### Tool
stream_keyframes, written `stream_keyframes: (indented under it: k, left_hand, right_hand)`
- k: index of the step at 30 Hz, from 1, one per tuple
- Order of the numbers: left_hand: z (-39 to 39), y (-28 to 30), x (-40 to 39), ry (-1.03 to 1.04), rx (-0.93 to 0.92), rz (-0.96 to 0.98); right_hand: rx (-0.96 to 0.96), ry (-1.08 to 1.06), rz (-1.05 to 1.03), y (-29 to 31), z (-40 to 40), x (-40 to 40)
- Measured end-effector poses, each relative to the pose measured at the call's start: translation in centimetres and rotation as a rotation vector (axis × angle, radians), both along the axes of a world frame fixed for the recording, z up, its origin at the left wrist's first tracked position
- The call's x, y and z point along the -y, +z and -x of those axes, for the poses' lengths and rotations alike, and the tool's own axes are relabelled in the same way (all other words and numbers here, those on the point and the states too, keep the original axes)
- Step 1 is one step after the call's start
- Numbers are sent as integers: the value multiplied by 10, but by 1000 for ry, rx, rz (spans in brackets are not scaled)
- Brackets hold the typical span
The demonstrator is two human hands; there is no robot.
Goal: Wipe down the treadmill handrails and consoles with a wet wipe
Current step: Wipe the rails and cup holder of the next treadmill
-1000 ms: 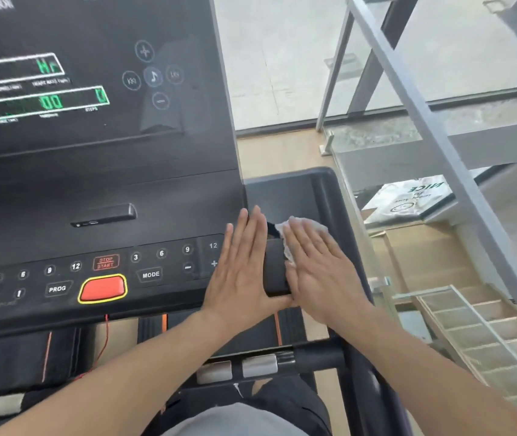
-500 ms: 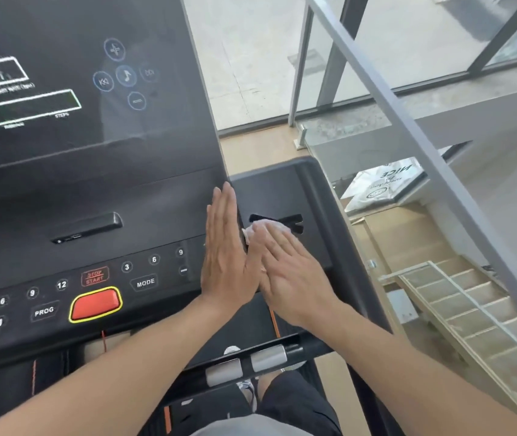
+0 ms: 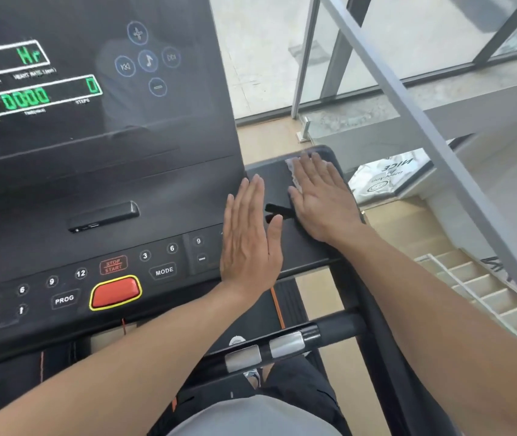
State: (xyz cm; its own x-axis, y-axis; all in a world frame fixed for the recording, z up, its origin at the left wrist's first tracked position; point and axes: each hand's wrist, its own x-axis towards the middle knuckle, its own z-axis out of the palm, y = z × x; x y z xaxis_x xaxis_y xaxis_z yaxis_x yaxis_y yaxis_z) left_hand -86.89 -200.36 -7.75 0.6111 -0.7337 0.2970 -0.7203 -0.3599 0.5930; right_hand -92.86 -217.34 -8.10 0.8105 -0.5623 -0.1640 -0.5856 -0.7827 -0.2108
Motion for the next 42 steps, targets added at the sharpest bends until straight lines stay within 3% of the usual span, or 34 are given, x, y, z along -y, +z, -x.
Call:
stream_keyframes:
  k: [7,12,17,19,21,23,27,31,35,38,42]
  left_hand:
    - [-1,-3,1,-15,-6,0]
    - [0,-5,3,-50,24,-58]
    - [-1,-6,4,-75,70,-102]
    - [-1,-7,6,-78,83,-115]
    - [-1,-6,6,-71,75,-109]
    - [0,-5,4,-46,15,-61]
    - [2,-1,-1,-4,-115,53]
    - [1,2,0,23,-172,94]
    - [0,5,-5,5,-258,179]
    - [0,6,-6,16,-278,221]
    - [1,3,-6,-2,-268,200]
  right_hand:
    - [-26,-254,4,-3,108,-96]
    - [50,-379,-69,-1,83,-62]
    - [110,-523,-480,17,15,28]
    - [174,-591,-696,24,13,44]
    - [163,-637,-780,26,24,39]
    - [132,-576,-634,22,40,19]
    - [402,-542,-452,7,64,1]
    - [543,-504,-16,10,52,-12]
    - [491,-97,-65,4,17,-75]
    - [505,-75,-39,-4,16,-90]
    - [302,26,-90,8,26,-68]
